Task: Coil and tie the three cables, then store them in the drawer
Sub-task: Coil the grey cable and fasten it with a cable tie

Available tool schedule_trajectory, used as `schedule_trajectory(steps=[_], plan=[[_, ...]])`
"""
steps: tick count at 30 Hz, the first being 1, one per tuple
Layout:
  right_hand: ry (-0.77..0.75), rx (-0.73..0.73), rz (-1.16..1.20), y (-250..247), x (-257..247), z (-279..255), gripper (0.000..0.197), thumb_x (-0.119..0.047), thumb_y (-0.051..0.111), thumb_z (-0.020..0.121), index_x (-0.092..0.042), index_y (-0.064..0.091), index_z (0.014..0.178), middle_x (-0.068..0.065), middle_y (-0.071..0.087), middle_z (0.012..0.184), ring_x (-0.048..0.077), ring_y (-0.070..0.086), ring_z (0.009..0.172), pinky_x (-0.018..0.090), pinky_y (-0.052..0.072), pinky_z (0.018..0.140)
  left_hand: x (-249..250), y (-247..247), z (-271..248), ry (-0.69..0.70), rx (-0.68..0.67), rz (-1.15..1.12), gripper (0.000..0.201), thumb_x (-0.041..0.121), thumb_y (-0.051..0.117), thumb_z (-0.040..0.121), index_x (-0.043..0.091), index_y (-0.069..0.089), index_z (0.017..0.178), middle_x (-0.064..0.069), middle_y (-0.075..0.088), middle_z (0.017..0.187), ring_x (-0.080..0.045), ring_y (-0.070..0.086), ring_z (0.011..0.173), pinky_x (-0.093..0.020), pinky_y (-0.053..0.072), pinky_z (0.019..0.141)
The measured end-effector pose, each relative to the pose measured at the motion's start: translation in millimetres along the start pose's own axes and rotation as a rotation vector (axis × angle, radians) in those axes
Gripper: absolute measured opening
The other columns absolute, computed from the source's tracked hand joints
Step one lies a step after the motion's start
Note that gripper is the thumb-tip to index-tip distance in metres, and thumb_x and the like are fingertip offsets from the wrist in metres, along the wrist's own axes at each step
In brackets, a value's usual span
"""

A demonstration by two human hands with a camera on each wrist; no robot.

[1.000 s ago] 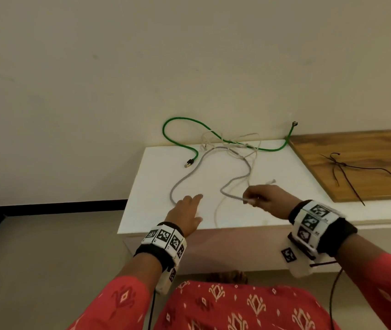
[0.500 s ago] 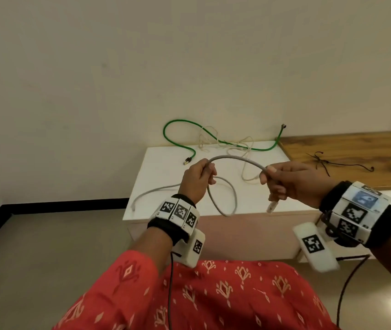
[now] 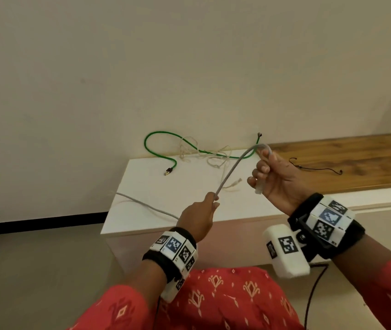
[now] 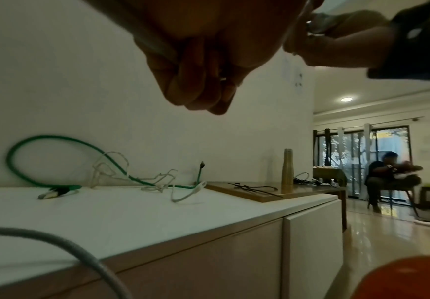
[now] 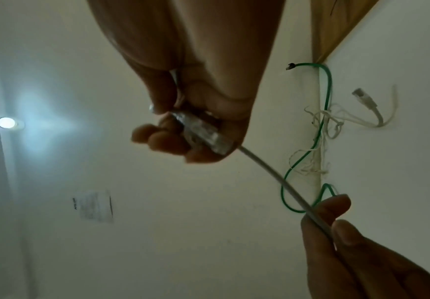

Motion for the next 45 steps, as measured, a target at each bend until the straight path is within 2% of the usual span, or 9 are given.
schedule_trajectory(steps=[7,15,18,21,25,29,34,41,45], plan=[[-0.027,0.055,-0.183,-6.8,21.0,-4.3,0.025,-0.008,0.03,0.097,-0.019,0.052,0.098,-0.007,0.049,0.055,0.006,0.049,0.054,0.02,0.047,0.058,38.8,10.1,-10.4,0.185,-0.117,0.402,0.032,0.027,0.026,0.1,0.008,0.039,0.122,-0.016,0.066,0.097,-0.036,0.06,0.082,-0.034,0.035,0.061],[-0.087,0.033,-0.694,-22.4,31.3,-6.6,0.027,0.002,0.035,0.095,-0.013,0.055,0.087,-0.005,0.06,0.058,0.005,0.056,0.058,0.019,0.049,0.064,60.4,8.3,-19.4,0.341,-0.135,0.526,0.03,0.024,0.031,0.099,0.006,0.046,0.118,-0.014,0.064,0.104,-0.036,0.061,0.087,-0.035,0.031,0.062],[-0.074,0.018,-0.765,-25.4,38.5,-6.6,0.026,0.002,0.036,0.095,-0.012,0.056,0.086,-0.001,0.061,0.063,0.006,0.06,0.061,0.023,0.05,0.069,65.1,-1.2,-21.5,0.418,-0.07,0.481,0.026,0.021,0.039,0.096,0.004,0.057,0.104,-0.014,0.066,0.09,-0.037,0.063,0.073,-0.033,0.032,0.055],[-0.068,0.035,-0.672,-24.2,42.0,-7.2,0.025,0.001,0.036,0.095,-0.011,0.056,0.085,-0.001,0.063,0.062,0.008,0.062,0.061,0.022,0.052,0.067,68.7,-3.2,-25.8,0.501,-0.043,0.53,0.014,0.024,0.059,0.08,0.012,0.065,0.076,-0.002,0.063,0.058,-0.022,0.056,0.04,-0.02,0.024,0.041],[-0.03,-0.056,-0.874,-12.6,55.7,-10.4,0.026,0.002,0.038,0.094,-0.014,0.056,0.084,0.006,0.058,0.067,0.002,0.058,0.059,0.016,0.05,0.064,76.6,-22.7,-27.4,0.547,0.157,0.508,0.033,0.041,0.043,0.078,0.021,0.063,0.06,0.006,0.058,0.049,-0.01,0.051,0.034,-0.015,0.026,0.033],[0.021,-0.181,-1.049,-1.5,71.9,-15.6,0.019,0.002,0.042,0.093,-0.005,0.057,0.084,0.005,0.052,0.064,-0.001,0.05,0.05,0.01,0.039,0.052,83.4,-43.2,-29.0,0.523,0.277,0.419,0.041,0.054,0.041,0.075,0.022,0.063,0.063,0.008,0.063,0.054,-0.009,0.057,0.042,-0.016,0.031,0.036],[0.146,-0.194,-0.854,0.1,77.7,-19.9,0.03,-0.014,0.036,0.097,-0.003,0.057,0.08,0.0,0.05,0.05,0.003,0.045,0.042,0.019,0.031,0.043,64.4,-59.9,-20.2,0.357,0.253,0.181,0.044,0.063,0.048,0.066,0.019,0.055,0.063,0.005,0.06,0.052,-0.013,0.055,0.044,-0.01,0.015,0.043],[0.27,-0.173,-0.647,10.5,82.0,-26.7,0.044,-0.043,0.033,0.092,-0.009,0.054,0.073,-0.007,0.039,0.039,0.01,0.033,0.038,0.026,0.032,0.048,44.8,-68.3,-10.7,0.257,0.165,-0.305,0.019,0.027,0.059,0.08,0.02,0.042,0.083,0.014,0.049,0.062,-0.002,0.049,0.055,-0.012,0.038,0.058],[0.333,-0.157,-0.581,10.8,79.7,-25.6,0.04,-0.032,0.029,0.097,-0.008,0.05,0.074,-0.008,0.029,0.04,0.007,0.024,0.036,0.018,0.03,0.04,28.1,-72.0,-5.0,0.137,0.169,-0.307,0.023,0.042,0.059,0.074,0.021,0.05,0.075,0.012,0.052,0.06,-0.008,0.049,0.057,-0.03,0.043,0.06]])
Point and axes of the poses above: each hand's wrist, its own z-axis towards the middle knuckle, its own y-axis out of the palm, x = y × z, the point moved 9 cm from there along z, towards the middle knuckle
